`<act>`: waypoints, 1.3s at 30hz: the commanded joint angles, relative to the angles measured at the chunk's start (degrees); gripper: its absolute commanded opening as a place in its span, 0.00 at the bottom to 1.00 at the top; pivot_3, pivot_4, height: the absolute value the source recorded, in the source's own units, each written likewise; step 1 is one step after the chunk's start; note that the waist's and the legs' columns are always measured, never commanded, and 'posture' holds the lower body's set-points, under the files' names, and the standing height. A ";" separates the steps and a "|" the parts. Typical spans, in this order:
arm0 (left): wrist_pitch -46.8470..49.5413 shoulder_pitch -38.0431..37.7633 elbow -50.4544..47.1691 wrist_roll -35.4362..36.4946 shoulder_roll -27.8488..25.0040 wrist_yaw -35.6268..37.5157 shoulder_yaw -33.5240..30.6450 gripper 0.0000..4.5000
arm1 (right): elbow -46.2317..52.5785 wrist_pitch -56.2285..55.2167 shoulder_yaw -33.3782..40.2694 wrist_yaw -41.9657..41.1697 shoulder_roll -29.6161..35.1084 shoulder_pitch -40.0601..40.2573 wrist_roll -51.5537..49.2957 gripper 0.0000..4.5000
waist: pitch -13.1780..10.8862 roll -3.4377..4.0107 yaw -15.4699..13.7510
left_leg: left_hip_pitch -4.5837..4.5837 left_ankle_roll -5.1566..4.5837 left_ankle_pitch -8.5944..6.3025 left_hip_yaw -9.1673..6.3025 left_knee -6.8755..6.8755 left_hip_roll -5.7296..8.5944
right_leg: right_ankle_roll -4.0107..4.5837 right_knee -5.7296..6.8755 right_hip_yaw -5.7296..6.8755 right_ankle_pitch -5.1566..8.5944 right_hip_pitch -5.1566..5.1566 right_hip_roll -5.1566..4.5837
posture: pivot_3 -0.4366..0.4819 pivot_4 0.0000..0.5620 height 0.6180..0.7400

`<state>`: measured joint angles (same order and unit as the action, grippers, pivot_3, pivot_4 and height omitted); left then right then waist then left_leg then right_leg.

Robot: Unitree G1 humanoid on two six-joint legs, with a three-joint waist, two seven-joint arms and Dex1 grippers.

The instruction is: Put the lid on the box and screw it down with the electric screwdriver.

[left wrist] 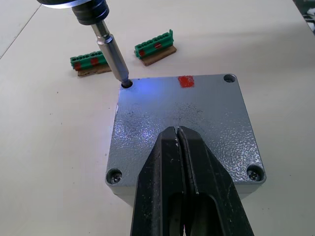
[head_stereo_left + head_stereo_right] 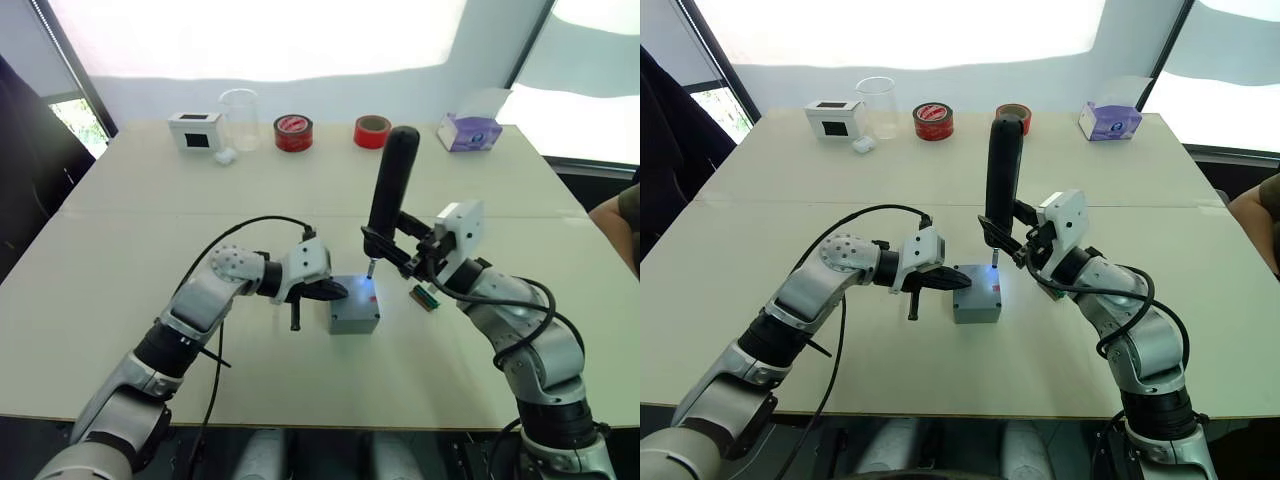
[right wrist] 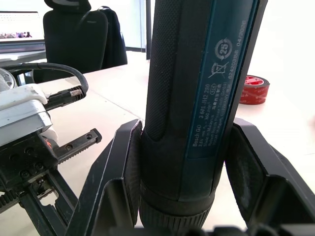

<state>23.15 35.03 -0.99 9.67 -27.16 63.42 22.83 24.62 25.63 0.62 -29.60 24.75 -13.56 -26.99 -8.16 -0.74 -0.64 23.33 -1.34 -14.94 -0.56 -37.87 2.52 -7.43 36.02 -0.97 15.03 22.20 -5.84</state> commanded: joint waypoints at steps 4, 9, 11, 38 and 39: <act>0.58 -0.86 0.09 -1.54 -0.56 0.24 1.00 0.00 | -3.45 2.80 -3.69 -0.91 -0.02 4.14 1.45 0.41 | 0.17 -0.06 0.03 | -0.01 0.00 -0.01 0.00 0.02 -0.01 | 0.05 -0.01 0.00 0.03 0.01 -0.02 | 0.48 0.27 1.00; 0.60 -0.70 0.28 -1.45 -0.29 0.39 1.00 0.00 | -3.55 2.47 -3.48 -1.01 0.28 4.33 1.64 0.41 | 0.22 -0.06 0.02 | -0.01 0.00 -0.02 0.00 0.04 -0.02 | 0.24 -0.01 0.01 0.13 0.02 -0.07 | 0.48 0.27 1.00; 0.49 -0.59 0.46 -1.43 -0.21 0.50 1.02 0.00 | -3.70 2.35 -3.31 -1.05 0.37 4.21 1.63 0.41 | 0.26 -0.07 0.02 | -0.01 0.00 -0.02 0.00 0.06 -0.02 | 0.25 -0.03 0.01 0.13 0.04 -0.08 | 0.48 0.27 1.00; 0.18 -1.13 -0.04 -1.75 0.02 0.20 1.07 0.00 | 1.97 16.29 12.86 0.06 6.54 -16.75 -19.57 0.41 | -0.10 0.40 -0.04 | 0.19 0.04 -0.02 0.02 0.63 0.04 | 0.33 -0.55 0.05 0.13 0.25 -0.54 | 0.48 0.27 1.00; 0.41 -0.98 -0.24 -1.34 0.26 0.07 0.65 0.00 | 0.96 18.85 15.37 1.75 7.50 -20.56 -23.41 0.41 | -0.14 0.46 -0.06 | 0.22 0.04 -0.02 0.02 0.65 0.06 | 0.33 -0.56 0.05 0.13 0.29 -0.57 | 0.48 0.27 1.00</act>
<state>22.83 34.87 -2.05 9.25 -26.74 63.57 22.63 23.36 42.33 9.94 -29.76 30.96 -28.36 -43.06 -8.29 -0.28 -0.70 23.58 -1.29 -14.95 -0.53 -37.17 2.59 -7.10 35.44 -0.92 15.15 22.53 -6.42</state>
